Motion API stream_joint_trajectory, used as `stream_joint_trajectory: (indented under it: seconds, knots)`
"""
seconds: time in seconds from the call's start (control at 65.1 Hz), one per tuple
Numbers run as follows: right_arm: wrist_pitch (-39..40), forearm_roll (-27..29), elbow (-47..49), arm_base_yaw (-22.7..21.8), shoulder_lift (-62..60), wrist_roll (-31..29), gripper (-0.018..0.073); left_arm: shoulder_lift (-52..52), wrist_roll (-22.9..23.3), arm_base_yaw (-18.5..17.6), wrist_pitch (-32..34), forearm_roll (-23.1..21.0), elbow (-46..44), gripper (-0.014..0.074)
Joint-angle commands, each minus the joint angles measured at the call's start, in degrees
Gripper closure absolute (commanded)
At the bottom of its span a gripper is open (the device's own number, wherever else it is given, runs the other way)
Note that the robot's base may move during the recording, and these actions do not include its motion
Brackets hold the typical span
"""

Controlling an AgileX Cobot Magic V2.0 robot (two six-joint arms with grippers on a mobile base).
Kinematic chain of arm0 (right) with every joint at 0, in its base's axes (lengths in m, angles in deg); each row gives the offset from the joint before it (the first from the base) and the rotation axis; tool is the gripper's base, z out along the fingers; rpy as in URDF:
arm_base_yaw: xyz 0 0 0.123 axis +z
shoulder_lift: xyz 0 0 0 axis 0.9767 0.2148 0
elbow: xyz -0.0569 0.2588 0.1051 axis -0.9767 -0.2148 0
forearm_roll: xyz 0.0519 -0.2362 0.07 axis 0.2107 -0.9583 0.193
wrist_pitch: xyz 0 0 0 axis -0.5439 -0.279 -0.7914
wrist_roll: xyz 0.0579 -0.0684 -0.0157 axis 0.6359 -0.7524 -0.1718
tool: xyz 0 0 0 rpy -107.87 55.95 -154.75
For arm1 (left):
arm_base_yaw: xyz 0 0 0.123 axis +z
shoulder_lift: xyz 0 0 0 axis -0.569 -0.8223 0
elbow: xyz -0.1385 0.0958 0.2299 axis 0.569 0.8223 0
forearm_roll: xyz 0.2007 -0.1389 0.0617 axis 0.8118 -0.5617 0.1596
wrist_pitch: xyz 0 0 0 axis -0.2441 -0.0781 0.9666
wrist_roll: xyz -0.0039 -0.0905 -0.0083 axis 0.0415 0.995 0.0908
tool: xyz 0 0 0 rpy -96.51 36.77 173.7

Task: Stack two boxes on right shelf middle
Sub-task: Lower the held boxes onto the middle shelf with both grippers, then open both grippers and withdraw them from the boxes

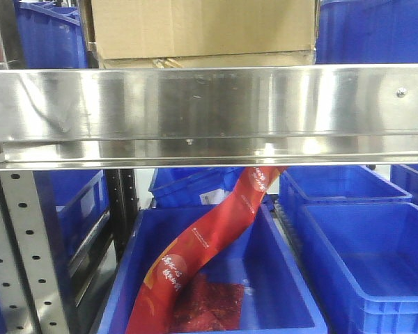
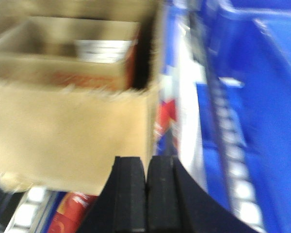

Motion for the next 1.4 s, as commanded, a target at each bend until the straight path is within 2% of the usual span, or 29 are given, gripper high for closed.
stream_joint_trajectory:
  seconds: [0.0,0.138,0.215,0.292,0.445,0.522,0.661,0.829,1.029,1.382]
  knots:
    - [10.1,-0.4,-7.3,-0.8,-4.0,0.5,0.0720,3.9,0.0,0.3,8.1,-1.0,7.2,0.0690]
    - [21.9,-0.4,-20.5,-5.2,-10.3,6.7,0.0720,11.5,0.4,0.3,20.4,-1.0,21.8,0.0690]
    - [25.1,-0.4,-26.4,-8.1,-13.4,10.1,0.0720,15.7,0.4,0.4,28.1,-0.8,30.5,0.0690]
    - [27.3,-0.4,-31.4,-10.2,-16.2,10.3,0.0720,19.8,0.4,1.5,36.7,-1.3,39.0,0.0690]
    - [31.2,-0.6,-41.6,-11.5,-22.8,10.1,0.0720,27.6,0.4,6.1,46.6,-8.7,54.1,0.0690]
    - [33.8,-0.6,-46.8,-11.5,-26.4,10.1,0.0720,32.3,0.4,8.3,49.5,-10.0,60.3,0.0690]
    - [35.5,-0.6,-54.2,-11.5,-33.3,10.1,0.0720,42.0,0.4,11.1,50.8,-9.9,70.0,0.0690]
    - [35.5,-0.6,-58.2,-11.5,-43.1,10.1,0.0720,54.3,0.4,11.8,50.0,-9.3,77.1,0.0690]
    - [35.0,-0.6,-58.3,-11.5,-49.8,10.1,0.0720,63.1,0.4,11.8,45.4,-9.3,78.2,0.0690]
    - [37.5,-0.6,-58.3,-11.5,-51.3,10.1,0.0720,67.2,0.4,11.8,45.5,-9.3,78.2,0.0690]
